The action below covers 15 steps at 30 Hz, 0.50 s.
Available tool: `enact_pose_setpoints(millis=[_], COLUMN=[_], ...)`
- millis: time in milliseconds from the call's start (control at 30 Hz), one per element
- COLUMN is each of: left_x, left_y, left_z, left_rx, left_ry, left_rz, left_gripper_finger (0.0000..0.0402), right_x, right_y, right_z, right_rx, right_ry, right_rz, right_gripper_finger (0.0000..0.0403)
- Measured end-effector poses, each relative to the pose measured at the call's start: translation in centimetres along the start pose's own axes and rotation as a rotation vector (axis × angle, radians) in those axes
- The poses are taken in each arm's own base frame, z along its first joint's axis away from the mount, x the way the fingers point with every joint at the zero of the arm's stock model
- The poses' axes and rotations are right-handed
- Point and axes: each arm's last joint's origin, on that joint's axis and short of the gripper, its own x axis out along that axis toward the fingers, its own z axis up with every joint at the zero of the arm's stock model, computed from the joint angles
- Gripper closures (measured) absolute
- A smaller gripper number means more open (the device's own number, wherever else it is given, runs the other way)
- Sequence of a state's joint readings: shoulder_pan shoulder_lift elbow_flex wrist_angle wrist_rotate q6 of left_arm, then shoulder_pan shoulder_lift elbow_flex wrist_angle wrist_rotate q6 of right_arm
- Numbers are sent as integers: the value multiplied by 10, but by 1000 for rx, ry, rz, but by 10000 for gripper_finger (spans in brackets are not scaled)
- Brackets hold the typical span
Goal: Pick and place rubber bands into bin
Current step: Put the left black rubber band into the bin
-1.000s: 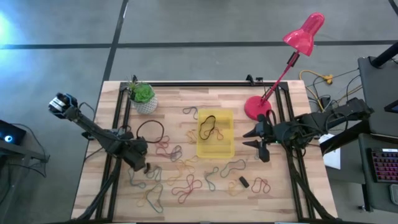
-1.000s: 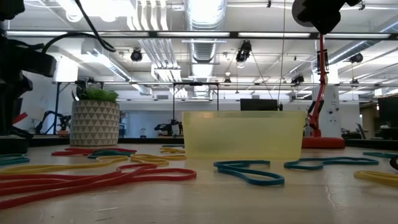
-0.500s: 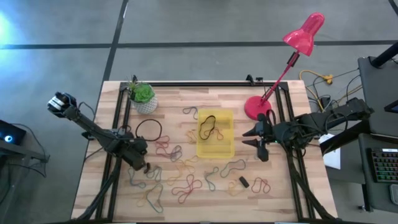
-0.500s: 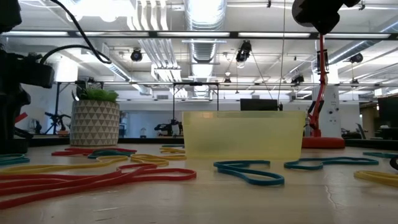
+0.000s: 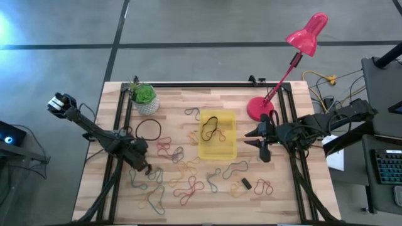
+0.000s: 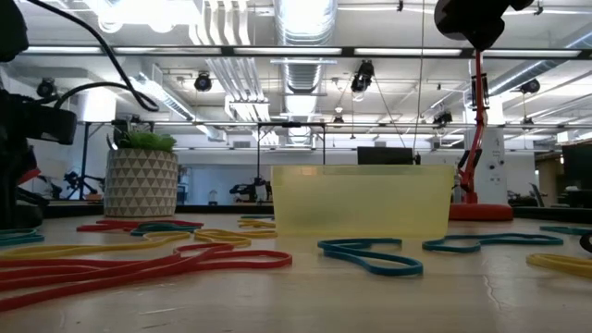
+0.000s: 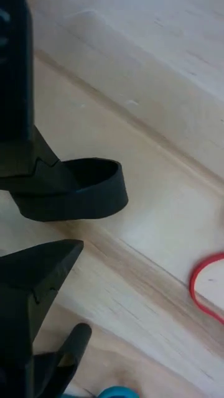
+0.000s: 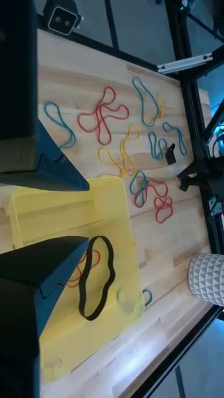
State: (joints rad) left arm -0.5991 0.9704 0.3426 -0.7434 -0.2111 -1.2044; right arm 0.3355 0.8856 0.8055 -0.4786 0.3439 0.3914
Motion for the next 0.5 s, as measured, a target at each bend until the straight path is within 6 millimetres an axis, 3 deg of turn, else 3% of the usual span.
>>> enact_pose_setpoints(millis=[100, 267, 500], left_x=[-2, -6, -17], left_y=[0, 2, 0], left_z=[0, 1, 5], left_rx=[2, -2, -8], left_ry=[-7, -19, -69], left_rz=[-21, -53, -119], left_gripper_finger=[320, 390, 401], right_x=[0, 0, 0], right_y=[0, 0, 0], right_z=[0, 2, 1], right_rx=[3, 7, 6], right_ry=[-4, -20, -22], right_rz=[0, -12, -20], right_gripper_finger=[290, 291, 297])
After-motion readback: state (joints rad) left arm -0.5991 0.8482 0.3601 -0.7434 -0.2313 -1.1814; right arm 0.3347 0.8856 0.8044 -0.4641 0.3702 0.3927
